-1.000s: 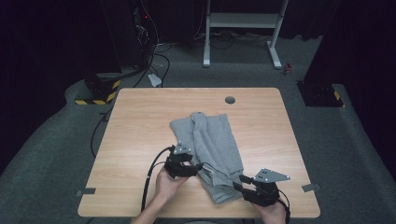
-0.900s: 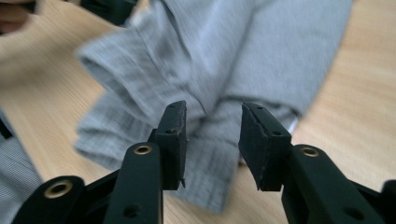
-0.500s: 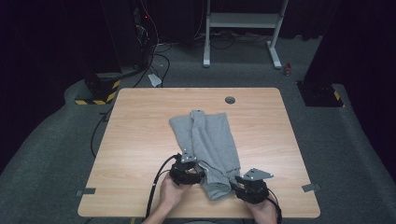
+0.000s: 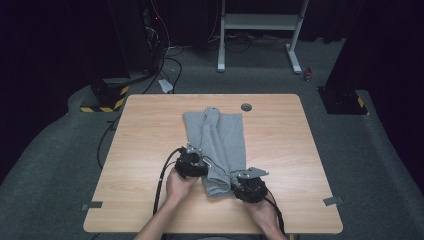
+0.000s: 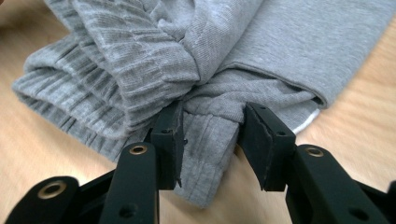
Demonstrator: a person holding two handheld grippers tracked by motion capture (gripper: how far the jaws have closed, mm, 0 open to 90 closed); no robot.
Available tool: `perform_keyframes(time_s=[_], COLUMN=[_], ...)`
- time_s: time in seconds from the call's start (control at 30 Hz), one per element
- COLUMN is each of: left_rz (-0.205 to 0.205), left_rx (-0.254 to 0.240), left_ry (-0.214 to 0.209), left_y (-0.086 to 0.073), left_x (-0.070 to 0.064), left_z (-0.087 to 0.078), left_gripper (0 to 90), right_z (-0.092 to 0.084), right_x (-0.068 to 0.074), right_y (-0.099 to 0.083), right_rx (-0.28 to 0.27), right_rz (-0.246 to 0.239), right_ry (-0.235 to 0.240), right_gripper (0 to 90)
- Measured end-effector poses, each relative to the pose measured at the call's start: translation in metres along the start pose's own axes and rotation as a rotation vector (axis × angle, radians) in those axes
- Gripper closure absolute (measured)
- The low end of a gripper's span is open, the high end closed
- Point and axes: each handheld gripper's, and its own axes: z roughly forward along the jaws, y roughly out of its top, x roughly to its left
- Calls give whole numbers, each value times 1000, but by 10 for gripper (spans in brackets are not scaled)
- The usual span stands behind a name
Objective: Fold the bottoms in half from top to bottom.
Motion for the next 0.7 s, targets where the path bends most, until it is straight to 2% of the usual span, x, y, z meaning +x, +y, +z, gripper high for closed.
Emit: perform_keyframes(time_s=[0.1, 0.17, 0.2, 0.3, 0.4, 0.43, 0.47, 0.5, 0.6, 0.63, 0.7], left_rz=[-49, -61, -69, -64, -38, -17, -14, -14, -10, -10, -1], left_rx=[-4, -4, -19, -45, -51, -43, -45, -45, -42, -38, -36], left_ry=[8, 9, 8, 3, 4, 8, 2, 2, -13, -17, -27], left_y=[-2, -5, -7, -11, -15, -17, -20, -20, -24, -24, -24], left_x=[11, 14, 13, 8, 0, -3, -8, -8, -17, -19, -24], left_z=[-2, -7, -11, -25, -35, -38, -41, -41, -43, -43, -42], left_gripper=[405, 388, 388, 385, 380, 376, 375, 374, 372, 367, 367], right_z=[6, 8, 8, 1, -9, -12, -18, -18, -25, -24, -23], right_x=[-2, -2, -2, -2, 0, 1, 4, 4, 13, 18, 22], right_y=[7, 10, 11, 11, 12, 14, 19, 19, 32, 40, 44], right_rx=[7, 17, 18, 10, -31, -37, -64, -64, -99, -109, -113], right_rz=[17, 16, 9, 14, 16, 5, -15, -15, -59, -86, -104], right_ry=[25, 36, 32, 33, 41, 42, 45, 45, 59, 72, 83], right_gripper=[562, 548, 537, 524, 527, 527, 528, 528, 529, 527, 525])
